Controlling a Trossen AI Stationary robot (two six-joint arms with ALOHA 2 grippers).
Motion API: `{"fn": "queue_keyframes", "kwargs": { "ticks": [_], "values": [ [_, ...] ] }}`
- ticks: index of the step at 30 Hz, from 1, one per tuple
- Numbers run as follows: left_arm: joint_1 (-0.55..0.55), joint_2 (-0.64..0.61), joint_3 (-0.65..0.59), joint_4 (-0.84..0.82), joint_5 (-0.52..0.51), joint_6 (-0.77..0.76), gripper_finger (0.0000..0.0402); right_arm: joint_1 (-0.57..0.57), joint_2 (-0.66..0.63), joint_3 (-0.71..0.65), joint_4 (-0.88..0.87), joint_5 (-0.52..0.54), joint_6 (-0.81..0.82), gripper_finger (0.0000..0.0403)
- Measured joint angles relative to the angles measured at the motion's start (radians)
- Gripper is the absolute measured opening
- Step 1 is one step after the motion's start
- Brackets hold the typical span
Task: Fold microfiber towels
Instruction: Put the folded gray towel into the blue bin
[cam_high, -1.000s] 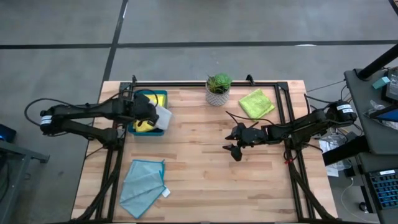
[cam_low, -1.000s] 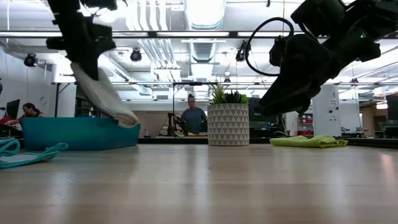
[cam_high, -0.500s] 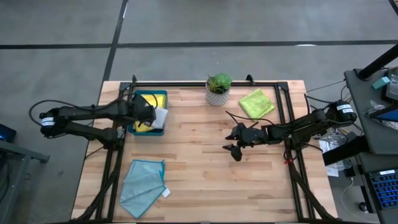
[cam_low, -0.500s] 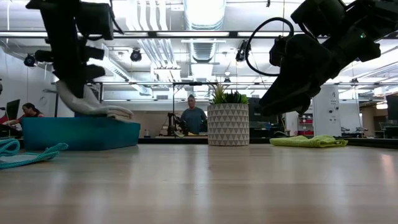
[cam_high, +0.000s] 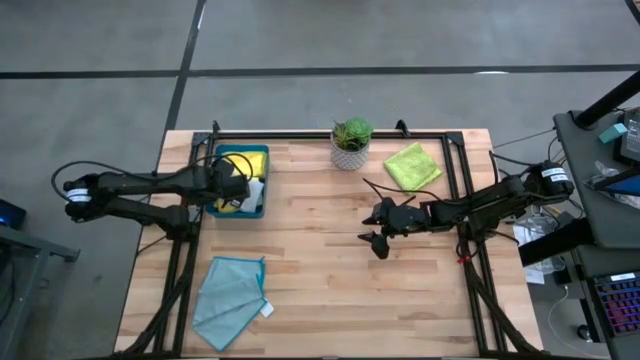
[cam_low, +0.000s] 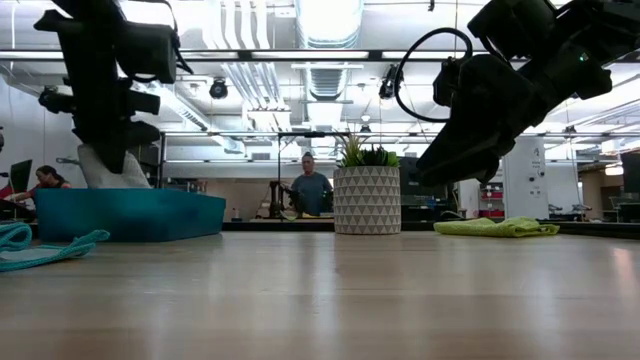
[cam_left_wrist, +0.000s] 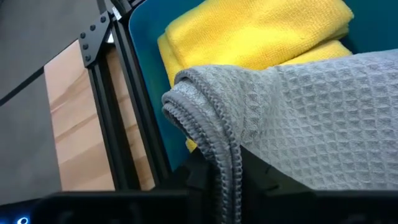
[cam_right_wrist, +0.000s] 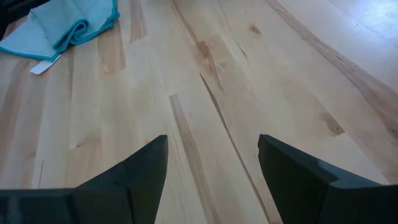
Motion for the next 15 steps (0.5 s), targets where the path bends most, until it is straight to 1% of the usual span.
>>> {"fn": "queue_keyframes", "kwargs": {
  "ticks": [5, 12, 15],
  "values": [
    [0.004, 0.000, 0.001, -0.001, 0.016, -0.049, 0.0047, 0.000, 0.000, 0.000, 0.005, 0.000, 0.000, 0.0238],
    [0.008, 0.000, 0.017, -0.026, 0.031, -0.048, 0.0117, 0.000, 0.000, 0.000, 0.014, 0.000, 0.000, 0.0238],
    [0.008, 0.000, 0.044, -0.070, 0.030, -0.034, 0.0143, 0.000, 0.000, 0.000, 0.016, 0.000, 0.000, 0.0238]
  ]
}}
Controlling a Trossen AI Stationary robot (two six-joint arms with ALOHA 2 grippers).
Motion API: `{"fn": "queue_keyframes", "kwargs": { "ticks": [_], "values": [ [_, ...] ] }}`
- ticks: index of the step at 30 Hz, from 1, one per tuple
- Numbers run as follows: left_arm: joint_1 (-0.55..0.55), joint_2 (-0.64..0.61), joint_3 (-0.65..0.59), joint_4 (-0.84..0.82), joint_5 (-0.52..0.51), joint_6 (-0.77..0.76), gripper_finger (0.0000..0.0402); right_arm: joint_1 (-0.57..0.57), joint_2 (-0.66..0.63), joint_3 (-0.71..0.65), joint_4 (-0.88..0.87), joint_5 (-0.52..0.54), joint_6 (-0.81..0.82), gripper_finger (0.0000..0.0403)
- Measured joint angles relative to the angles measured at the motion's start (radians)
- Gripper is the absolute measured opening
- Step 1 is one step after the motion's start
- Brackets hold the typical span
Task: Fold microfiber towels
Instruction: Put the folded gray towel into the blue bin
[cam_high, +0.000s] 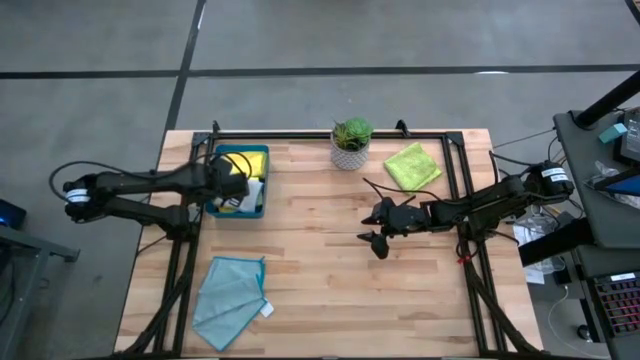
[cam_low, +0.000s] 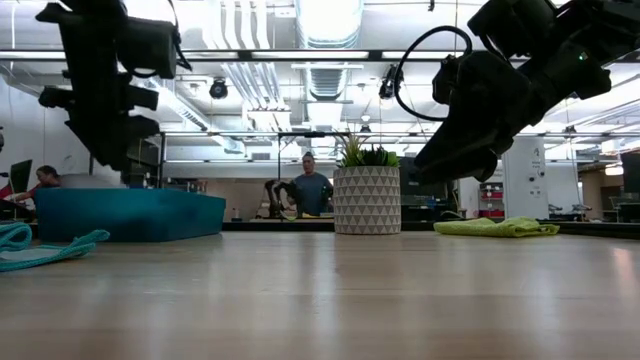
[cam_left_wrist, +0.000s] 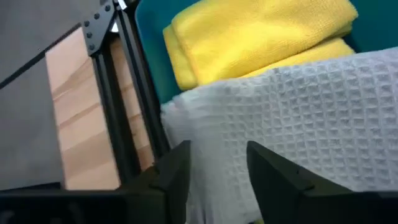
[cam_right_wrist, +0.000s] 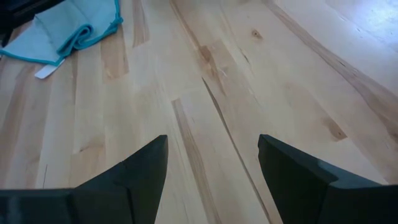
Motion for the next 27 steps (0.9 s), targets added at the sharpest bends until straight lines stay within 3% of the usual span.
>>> {"fn": "queue_keyframes", "kwargs": {
  "ticks": [8, 14, 20, 27],
  "values": [
    [0.000, 0.010, 0.052, 0.039, 0.004, 0.176, 0.0157, 0.000, 0.000, 0.000, 0.008, 0.001, -0.002, 0.0238],
    [0.000, 0.076, 0.036, 0.065, 0.011, 0.219, 0.0091, 0.000, 0.000, 0.000, 0.047, 0.008, -0.006, 0.0238],
    [0.001, 0.198, 0.036, 0.220, 0.019, 0.214, 0.0010, 0.000, 0.000, 0.000, 0.057, 0.008, -0.011, 0.0238],
    [0.003, 0.358, 0.036, 0.328, 0.063, 0.221, 0.0002, 0.000, 0.000, 0.000, 0.057, 0.008, -0.010, 0.0238]
  ]
}}
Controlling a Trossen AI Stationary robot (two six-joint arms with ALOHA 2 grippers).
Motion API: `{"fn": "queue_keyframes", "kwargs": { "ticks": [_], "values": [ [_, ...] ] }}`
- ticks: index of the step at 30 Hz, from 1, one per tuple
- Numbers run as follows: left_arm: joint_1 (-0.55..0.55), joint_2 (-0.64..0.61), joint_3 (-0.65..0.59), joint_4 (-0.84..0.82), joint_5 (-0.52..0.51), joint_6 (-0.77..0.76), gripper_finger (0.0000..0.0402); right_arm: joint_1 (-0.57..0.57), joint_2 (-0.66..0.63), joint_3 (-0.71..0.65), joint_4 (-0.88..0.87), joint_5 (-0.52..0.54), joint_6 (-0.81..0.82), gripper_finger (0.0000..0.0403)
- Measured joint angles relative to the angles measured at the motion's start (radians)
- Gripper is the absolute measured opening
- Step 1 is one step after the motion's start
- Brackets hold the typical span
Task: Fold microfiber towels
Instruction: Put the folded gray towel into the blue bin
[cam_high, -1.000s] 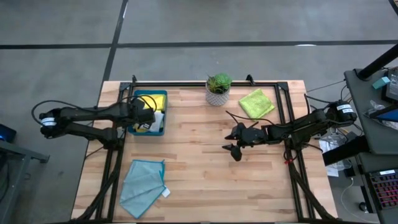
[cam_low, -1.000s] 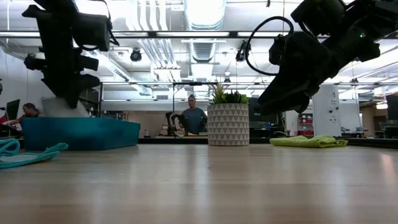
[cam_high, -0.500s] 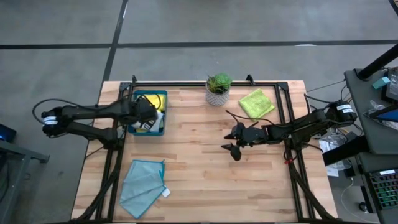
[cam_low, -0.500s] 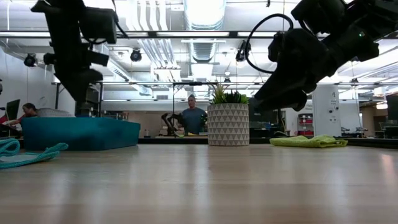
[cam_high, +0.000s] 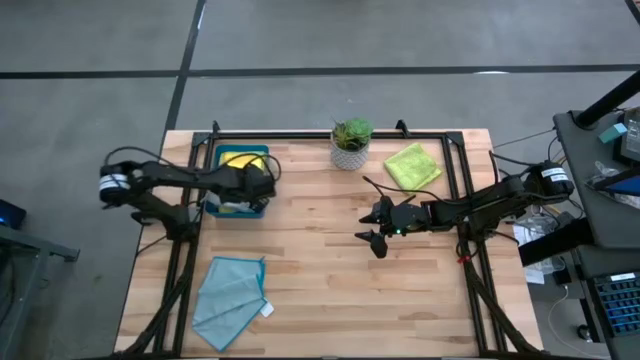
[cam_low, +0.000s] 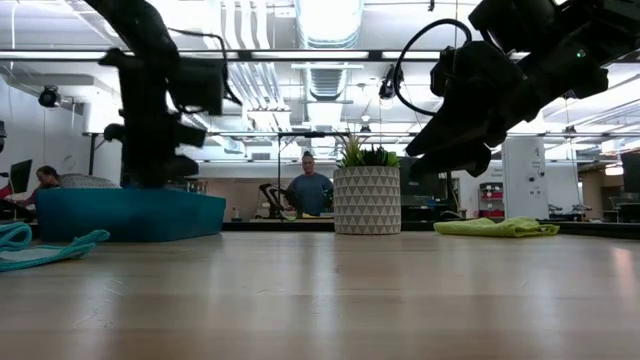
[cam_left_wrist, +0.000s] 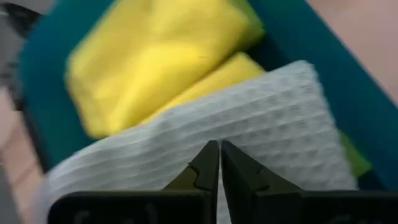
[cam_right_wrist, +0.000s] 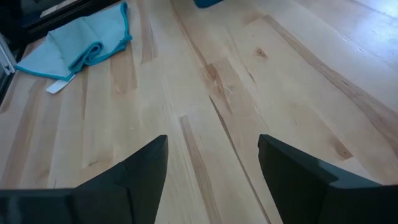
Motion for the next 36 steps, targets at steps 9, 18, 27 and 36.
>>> {"fn": "queue_keyframes", "kwargs": {
  "ticks": [9, 18, 27, 36],
  "values": [
    [0.000, 0.069, 0.000, 0.104, 0.063, 0.008, 0.0001, 0.000, 0.000, 0.000, 0.000, 0.000, -0.002, 0.0238],
    [0.003, -0.082, 0.014, 0.117, 0.065, 0.057, 0.0001, 0.000, 0.000, 0.000, 0.006, 0.000, -0.009, 0.0238],
    [0.084, -0.222, 0.001, -0.127, -0.063, 0.138, 0.0000, 0.000, 0.000, 0.000, 0.006, 0.000, -0.013, 0.0238],
    [0.189, -0.153, -0.067, -0.125, -0.125, 0.131, 0.0000, 0.000, 0.000, 0.000, 0.023, 0.000, -0.022, 0.0238]
  ]
}}
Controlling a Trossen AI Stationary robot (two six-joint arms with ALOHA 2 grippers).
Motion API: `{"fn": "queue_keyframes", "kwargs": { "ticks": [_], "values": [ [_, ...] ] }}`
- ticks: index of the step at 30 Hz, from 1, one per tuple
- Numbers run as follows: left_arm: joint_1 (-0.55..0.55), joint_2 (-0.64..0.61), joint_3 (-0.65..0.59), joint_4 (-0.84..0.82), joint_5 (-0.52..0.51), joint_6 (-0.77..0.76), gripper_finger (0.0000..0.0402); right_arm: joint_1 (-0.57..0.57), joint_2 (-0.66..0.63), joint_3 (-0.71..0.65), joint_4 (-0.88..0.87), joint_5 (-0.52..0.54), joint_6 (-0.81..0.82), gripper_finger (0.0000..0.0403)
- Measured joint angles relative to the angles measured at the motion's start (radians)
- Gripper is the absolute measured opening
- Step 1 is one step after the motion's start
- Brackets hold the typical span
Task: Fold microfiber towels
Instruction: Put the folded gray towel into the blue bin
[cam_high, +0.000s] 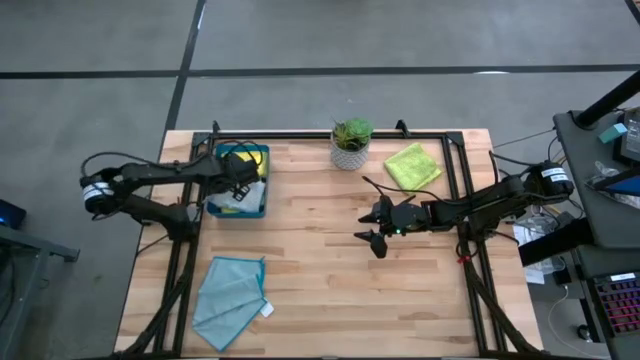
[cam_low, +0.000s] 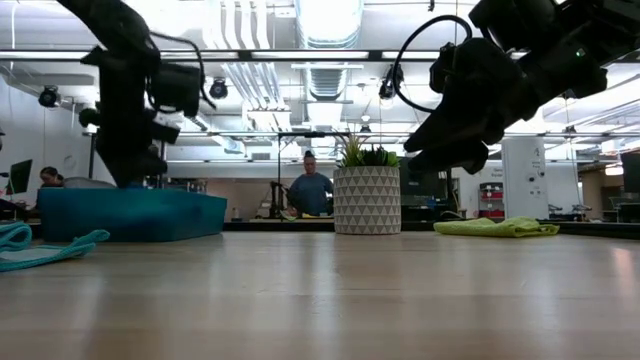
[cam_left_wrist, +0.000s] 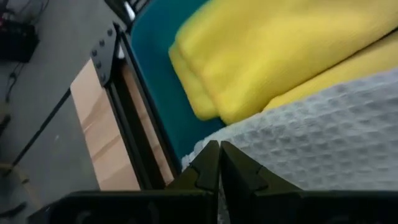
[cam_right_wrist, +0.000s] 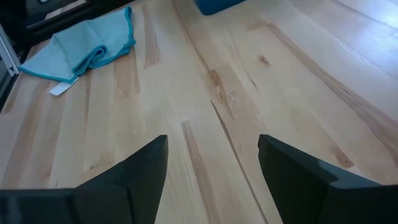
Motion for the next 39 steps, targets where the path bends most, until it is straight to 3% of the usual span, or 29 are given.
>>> {"fn": "queue_keyframes", "kwargs": {
  "ticks": [11, 21, 27, 33, 39],
  "values": [
    [0.005, 0.152, 0.017, -0.016, 0.014, 0.003, 0.0000, 0.000, 0.000, 0.000, 0.003, 0.000, 0.000, 0.0238],
    [0.001, 0.137, 0.167, -0.406, 0.151, -0.003, 0.0000, 0.000, 0.000, 0.000, 0.002, 0.000, -0.004, 0.0238],
    [-0.010, 0.144, 0.136, -0.359, 0.294, -0.029, 0.0000, 0.000, 0.000, 0.000, 0.002, 0.000, -0.014, 0.0238],
    [-0.026, 0.147, 0.150, -0.371, 0.295, -0.050, 0.0000, 0.000, 0.000, 0.000, 0.003, 0.001, -0.025, 0.0238],
    [-0.034, 0.145, 0.211, -0.504, 0.295, -0.053, 0.0000, 0.000, 0.000, 0.000, 0.007, 0.018, -0.032, 0.0238]
  ]
}}
